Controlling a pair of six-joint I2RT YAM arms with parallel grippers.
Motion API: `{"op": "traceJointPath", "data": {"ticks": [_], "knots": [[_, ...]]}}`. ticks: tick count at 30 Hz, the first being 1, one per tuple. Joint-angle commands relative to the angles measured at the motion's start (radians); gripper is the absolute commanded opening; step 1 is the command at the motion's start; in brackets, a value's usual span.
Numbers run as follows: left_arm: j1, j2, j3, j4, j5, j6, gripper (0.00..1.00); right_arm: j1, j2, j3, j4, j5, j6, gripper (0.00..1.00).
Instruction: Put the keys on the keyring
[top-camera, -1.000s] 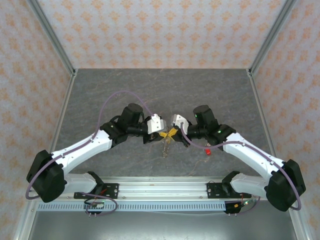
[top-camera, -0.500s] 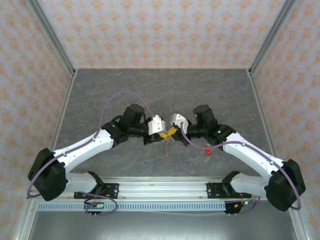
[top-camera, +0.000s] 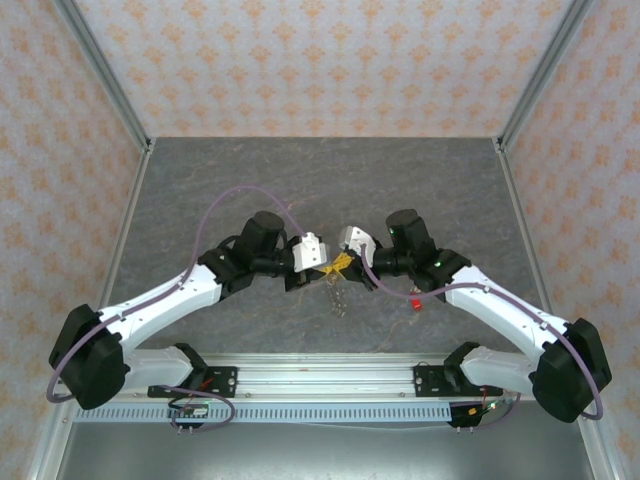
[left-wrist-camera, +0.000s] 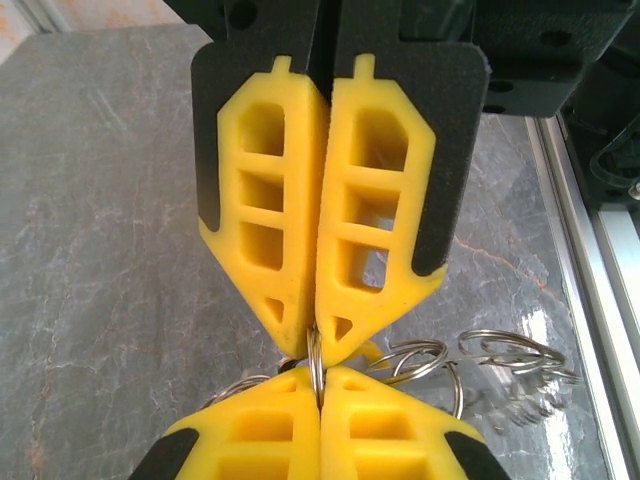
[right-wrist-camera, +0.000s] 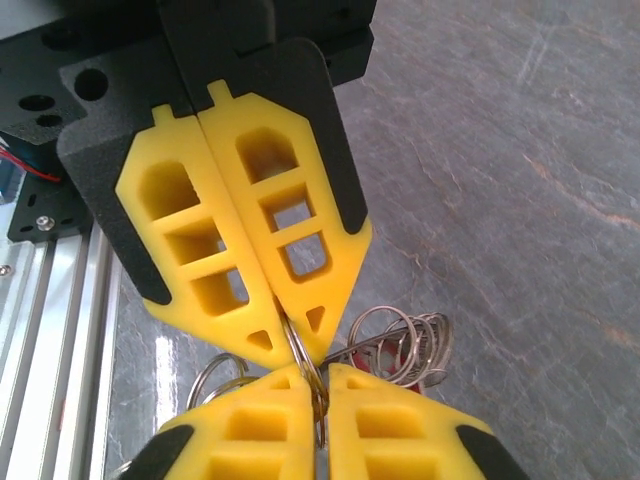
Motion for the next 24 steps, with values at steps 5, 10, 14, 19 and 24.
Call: {"op": "traceJointPath", "data": {"ticks": [5,10,14,19,24], "knots": [[0.002,-0.040,-0.035,0.202,0.094,-0.087,0.00,-0.037,0.033,-0.076,0.199,-0.124,0.126,0.13],[0.010,-0.040,-0.050,0.253,0.121,-0.118,0.00,-0.061,0.034,-0.091,0.225,-0.133,0.130,0.14],[0.020,-0.043,-0.065,0.296,0.142,-0.145,0.00,-0.068,0.039,-0.108,0.226,-0.135,0.122,0.16],[0.022,-0.039,-0.063,0.299,0.170,-0.150,0.00,-0.069,0.042,-0.117,0.259,-0.161,0.138,0.16],[0.025,-0.043,-0.073,0.325,0.170,-0.167,0.00,-0.072,0.042,-0.113,0.238,-0.135,0.113,0.05]]}}
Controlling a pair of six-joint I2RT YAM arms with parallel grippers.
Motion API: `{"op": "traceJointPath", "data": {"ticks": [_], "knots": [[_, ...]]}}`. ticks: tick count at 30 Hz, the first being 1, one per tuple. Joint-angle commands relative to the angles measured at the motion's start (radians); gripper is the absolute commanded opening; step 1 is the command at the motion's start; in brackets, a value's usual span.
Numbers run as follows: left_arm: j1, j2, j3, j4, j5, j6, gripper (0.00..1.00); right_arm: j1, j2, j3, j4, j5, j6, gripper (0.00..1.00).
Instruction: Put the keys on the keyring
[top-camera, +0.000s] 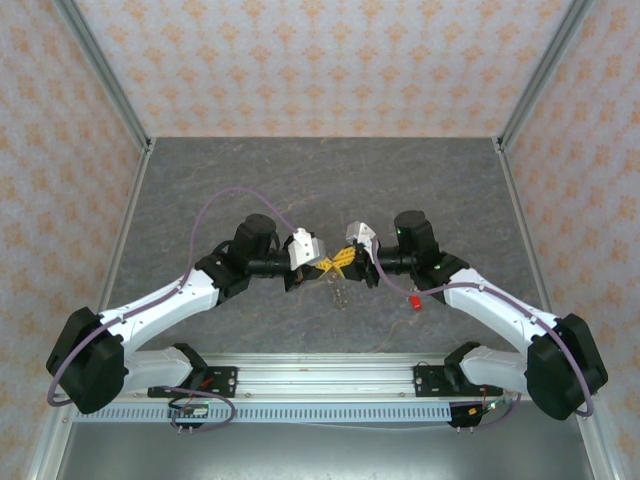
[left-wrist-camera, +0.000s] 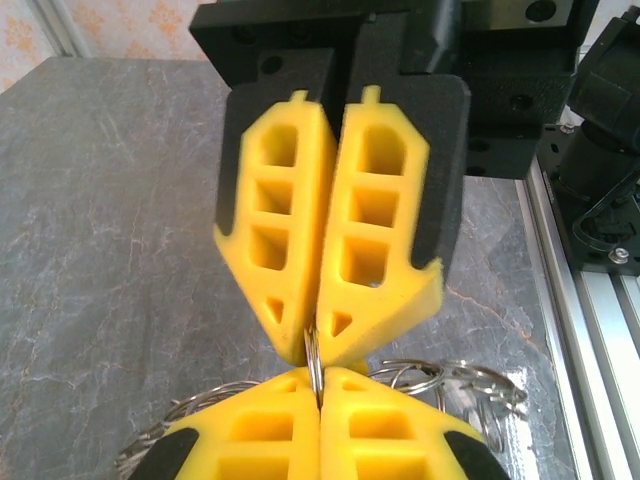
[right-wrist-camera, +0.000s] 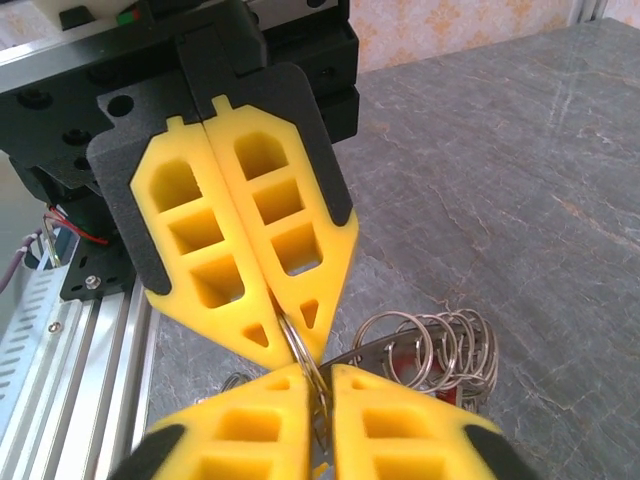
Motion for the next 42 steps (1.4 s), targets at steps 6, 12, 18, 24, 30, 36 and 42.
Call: {"op": "traceJointPath", "data": {"ticks": [6,12,18,24,30,36,42], "knots": [[-0.009,-0.030,0.049,-0.025,-0.050,0.057,0.18,-0.005,-0.002,0.041,-0.096,0.031,-0.059,0.00],[-0.014,0.009,0.126,-0.179,-0.116,0.131,0.21,0.017,-0.020,0.101,-0.215,0.089,-0.123,0.00],[-0.023,0.032,0.167,-0.260,-0.089,0.174,0.25,0.038,-0.026,0.104,-0.195,0.131,-0.123,0.00],[-0.025,0.029,0.175,-0.290,-0.078,0.189,0.26,0.045,-0.026,0.101,-0.182,0.145,-0.123,0.00],[-0.027,0.062,0.207,-0.342,-0.080,0.212,0.26,0.050,-0.028,0.087,-0.155,0.130,-0.122,0.00],[-0.032,0.084,0.218,-0.351,-0.083,0.221,0.25,0.055,-0.034,0.076,-0.123,0.123,-0.108,0.00],[-0.033,0.089,0.221,-0.356,-0.095,0.222,0.18,0.055,-0.037,0.073,-0.124,0.120,-0.109,0.00]]}}
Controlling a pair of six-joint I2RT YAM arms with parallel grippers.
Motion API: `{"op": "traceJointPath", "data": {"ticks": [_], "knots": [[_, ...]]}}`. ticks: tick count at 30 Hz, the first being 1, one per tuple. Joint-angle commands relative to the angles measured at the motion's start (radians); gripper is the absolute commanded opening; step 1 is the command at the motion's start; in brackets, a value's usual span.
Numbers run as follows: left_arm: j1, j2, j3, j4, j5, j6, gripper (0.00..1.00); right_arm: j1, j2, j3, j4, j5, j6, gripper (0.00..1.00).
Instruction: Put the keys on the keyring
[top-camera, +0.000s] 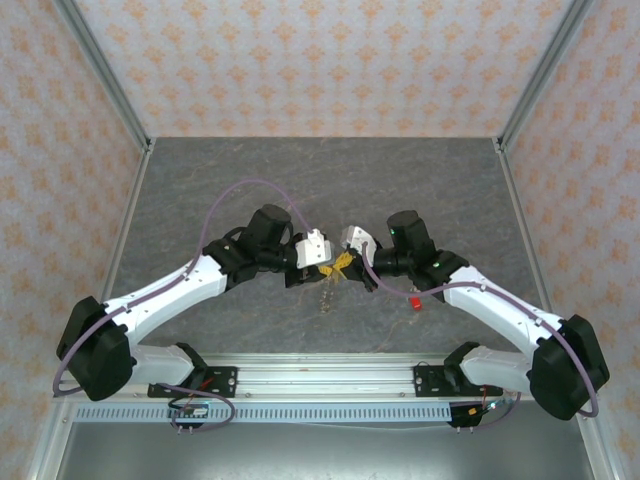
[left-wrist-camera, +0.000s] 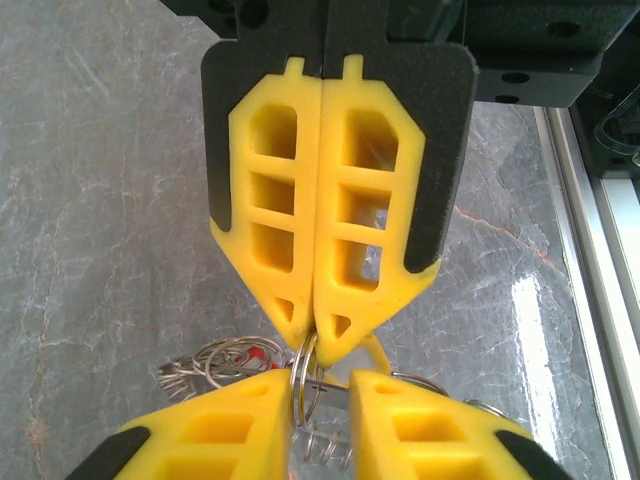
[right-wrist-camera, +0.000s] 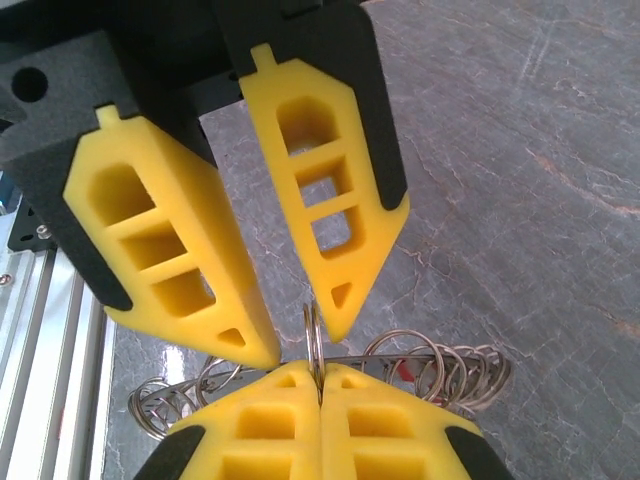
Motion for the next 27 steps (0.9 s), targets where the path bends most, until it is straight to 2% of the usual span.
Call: {"op": "traceJointPath", "data": {"ticks": [1,4,6,9,12,15,18,27], "knots": [[-0.008,0.003,0.034,-0.029,-0.010,0.016,0.15,0.008,-0.028,0.006,0.060,-0.025,-0.003,0.00],[-0.008,0.005,0.039,-0.034,-0.016,0.020,0.08,0.007,-0.030,0.006,0.059,-0.031,-0.002,0.00],[-0.008,0.005,0.042,-0.036,-0.015,0.020,0.00,0.008,-0.031,0.006,0.060,-0.033,-0.002,0.00],[-0.008,0.005,0.044,-0.039,-0.024,0.016,0.00,0.008,-0.043,-0.002,0.059,-0.017,-0.007,0.00],[-0.002,-0.021,0.009,0.028,0.015,-0.016,0.00,0.007,-0.050,-0.018,0.055,0.008,0.003,0.05],[0.010,-0.049,-0.037,0.141,0.107,-0.061,0.00,-0.006,-0.022,-0.039,0.064,-0.049,0.029,0.11],[0.015,-0.057,-0.051,0.189,0.162,-0.082,0.00,-0.019,-0.002,-0.084,0.172,-0.099,0.110,0.14],[0.032,-0.062,-0.083,0.269,0.203,-0.129,0.00,-0.054,-0.006,-0.122,0.243,-0.111,0.142,0.16]]}}
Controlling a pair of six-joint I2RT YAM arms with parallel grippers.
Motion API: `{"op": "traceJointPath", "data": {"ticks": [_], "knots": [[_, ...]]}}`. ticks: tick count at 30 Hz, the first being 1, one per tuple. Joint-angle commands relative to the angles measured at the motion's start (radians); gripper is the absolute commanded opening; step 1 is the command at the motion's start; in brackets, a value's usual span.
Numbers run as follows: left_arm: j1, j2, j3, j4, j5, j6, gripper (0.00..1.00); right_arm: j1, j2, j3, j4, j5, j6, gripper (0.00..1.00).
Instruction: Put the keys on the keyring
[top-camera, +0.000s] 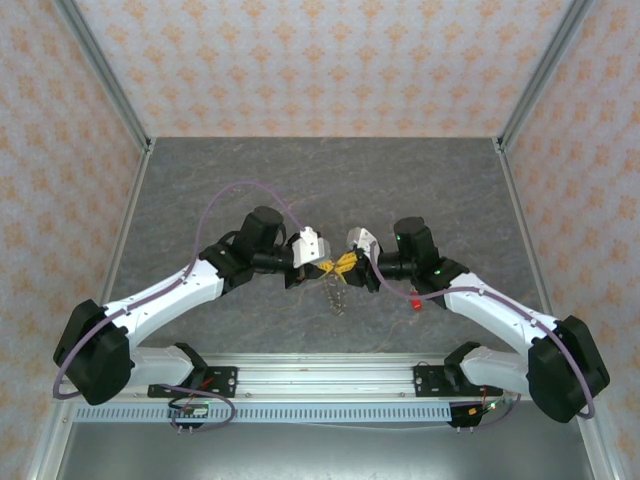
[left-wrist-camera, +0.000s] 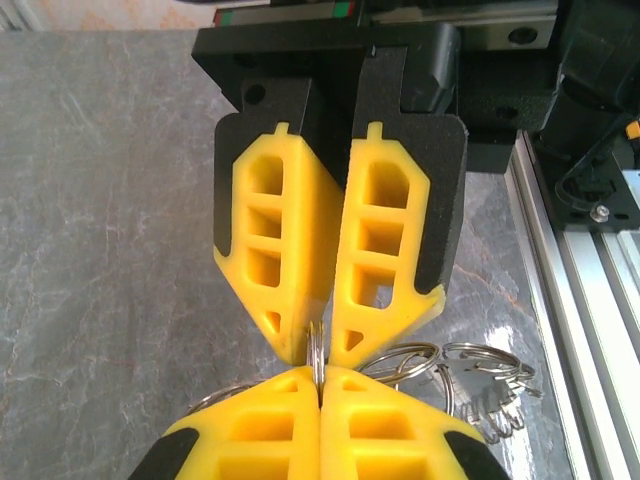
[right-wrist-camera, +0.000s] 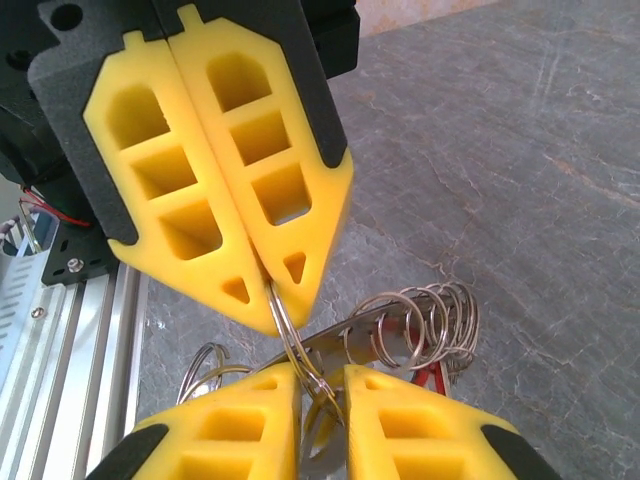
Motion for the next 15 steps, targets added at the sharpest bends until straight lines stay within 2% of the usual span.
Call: {"op": "traceJointPath", "data": {"ticks": [1,5,10,15], "knots": [[0.000,-0.031,0.002,0.098,0.079,-0.029,0.00,-0.014,0.003,-0.009,0.069,-0.021,0.024,0.15],[-0.001,-0.022,0.005,0.086,0.078,-0.025,0.00,-0.014,0.003,0.004,0.092,-0.032,0.039,0.12],[0.000,-0.018,0.024,0.013,0.061,0.013,0.00,-0.014,-0.015,0.005,0.096,-0.017,0.041,0.14],[0.000,-0.018,0.026,0.008,0.049,0.015,0.00,-0.014,-0.019,0.007,0.083,-0.007,0.036,0.04]]}}
